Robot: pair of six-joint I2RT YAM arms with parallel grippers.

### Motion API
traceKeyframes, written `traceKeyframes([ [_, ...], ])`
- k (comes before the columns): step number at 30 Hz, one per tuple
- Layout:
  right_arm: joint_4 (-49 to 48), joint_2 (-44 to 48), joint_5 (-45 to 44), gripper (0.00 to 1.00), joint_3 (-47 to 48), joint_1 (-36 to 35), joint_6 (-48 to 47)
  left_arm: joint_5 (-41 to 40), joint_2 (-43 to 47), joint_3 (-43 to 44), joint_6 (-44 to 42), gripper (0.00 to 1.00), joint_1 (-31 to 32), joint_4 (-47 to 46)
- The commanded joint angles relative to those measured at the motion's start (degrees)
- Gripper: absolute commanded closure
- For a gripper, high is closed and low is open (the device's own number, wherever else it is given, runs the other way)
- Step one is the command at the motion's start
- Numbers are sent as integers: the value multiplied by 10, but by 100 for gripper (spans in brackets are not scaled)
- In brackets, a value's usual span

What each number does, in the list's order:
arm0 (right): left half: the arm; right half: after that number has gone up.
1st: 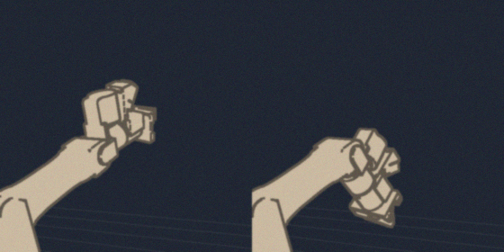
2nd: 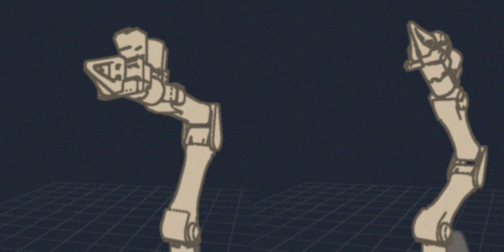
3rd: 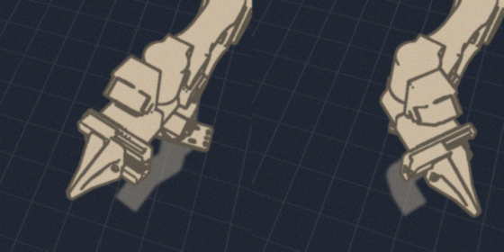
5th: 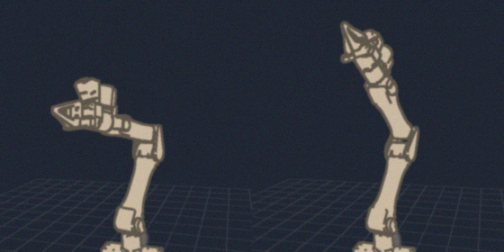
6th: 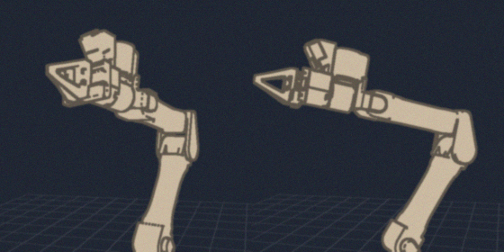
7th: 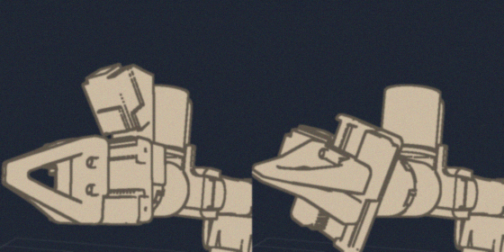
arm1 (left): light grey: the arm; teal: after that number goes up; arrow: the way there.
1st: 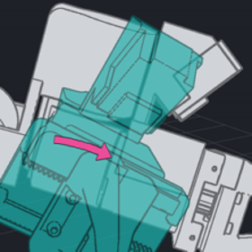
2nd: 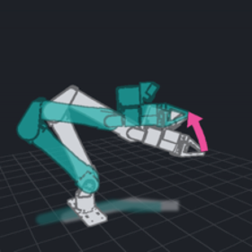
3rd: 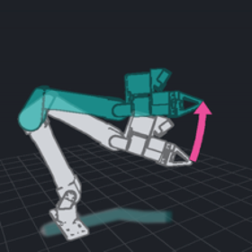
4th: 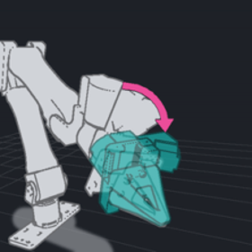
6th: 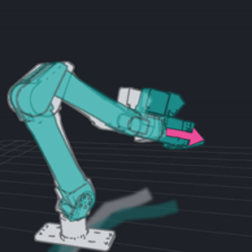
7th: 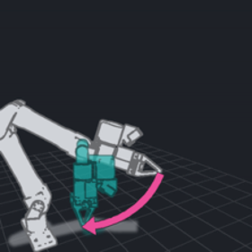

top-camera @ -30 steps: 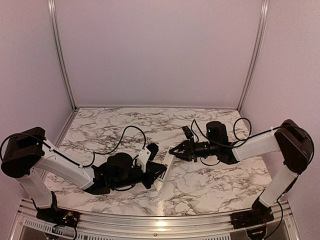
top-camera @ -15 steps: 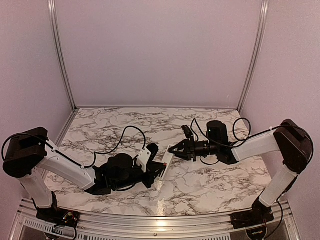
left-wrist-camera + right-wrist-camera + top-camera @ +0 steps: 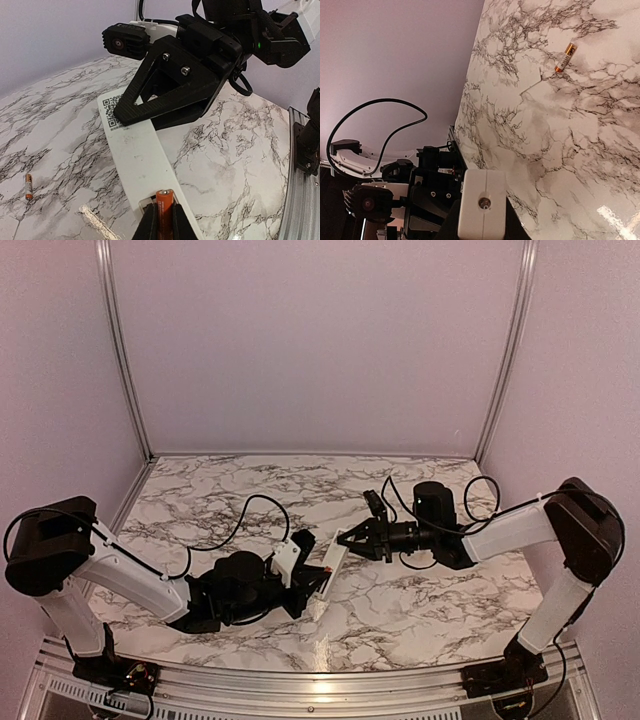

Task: Load the batteries into the remote control
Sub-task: Place the battery in the battery compartment.

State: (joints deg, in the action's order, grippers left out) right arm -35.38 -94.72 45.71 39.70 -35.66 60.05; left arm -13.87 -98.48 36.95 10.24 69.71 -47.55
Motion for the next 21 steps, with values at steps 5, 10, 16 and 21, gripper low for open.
traceKeyframes([
  [5,-3,0,12,100,17,8,-4,-30,5,5,2,100,0,60],
  [10,20,3,3,100,22,8,-24,-26,0,39,25,100,0,110],
  [16,24,4,3,100,23,8,-27,-20,-6,69,44,100,0,146],
  [21,34,9,-2,100,25,8,-34,-20,-1,68,58,100,-2,157],
])
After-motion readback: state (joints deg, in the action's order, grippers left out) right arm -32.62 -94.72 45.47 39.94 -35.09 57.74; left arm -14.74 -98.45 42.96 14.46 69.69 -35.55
